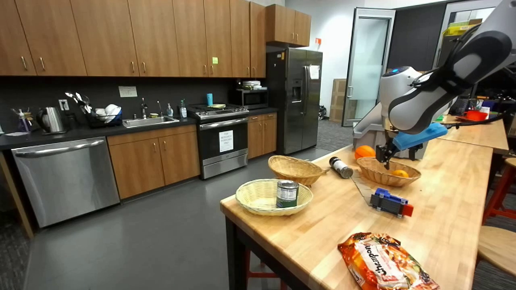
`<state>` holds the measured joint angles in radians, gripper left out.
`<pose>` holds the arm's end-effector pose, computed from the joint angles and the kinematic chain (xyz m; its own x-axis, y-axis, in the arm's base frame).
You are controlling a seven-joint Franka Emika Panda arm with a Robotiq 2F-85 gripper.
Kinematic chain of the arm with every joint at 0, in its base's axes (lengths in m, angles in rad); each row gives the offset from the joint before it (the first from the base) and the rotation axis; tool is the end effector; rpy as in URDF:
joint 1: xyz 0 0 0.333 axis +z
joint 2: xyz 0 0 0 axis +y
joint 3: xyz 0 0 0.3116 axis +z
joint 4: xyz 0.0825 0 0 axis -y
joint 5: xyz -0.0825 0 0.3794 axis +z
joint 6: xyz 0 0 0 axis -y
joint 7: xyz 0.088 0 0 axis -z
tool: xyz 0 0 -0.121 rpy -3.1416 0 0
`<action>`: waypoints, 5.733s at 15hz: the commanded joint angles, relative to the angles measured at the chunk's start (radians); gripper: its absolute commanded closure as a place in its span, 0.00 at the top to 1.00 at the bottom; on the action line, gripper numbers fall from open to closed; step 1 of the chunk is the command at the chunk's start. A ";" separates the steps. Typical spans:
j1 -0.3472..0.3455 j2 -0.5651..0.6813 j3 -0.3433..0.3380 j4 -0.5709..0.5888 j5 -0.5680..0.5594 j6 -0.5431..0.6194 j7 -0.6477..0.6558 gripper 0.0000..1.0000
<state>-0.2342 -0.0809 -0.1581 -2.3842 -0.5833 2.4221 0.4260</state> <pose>0.4569 -0.1971 0.3492 0.9180 -0.3469 0.1924 -0.3945 -0.8495 0.3503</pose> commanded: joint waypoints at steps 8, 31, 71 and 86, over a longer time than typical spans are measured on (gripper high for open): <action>0.017 0.113 -0.016 0.101 0.040 -0.033 -0.082 1.00; 0.021 0.133 -0.063 0.066 -0.011 -0.103 -0.006 0.21; 0.048 0.241 -0.066 0.260 0.082 -0.171 -0.036 1.00; 0.060 0.334 -0.107 0.266 0.079 -0.187 0.005 0.44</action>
<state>-0.1913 0.2450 -0.2471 -2.1299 -0.5076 2.2536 0.4138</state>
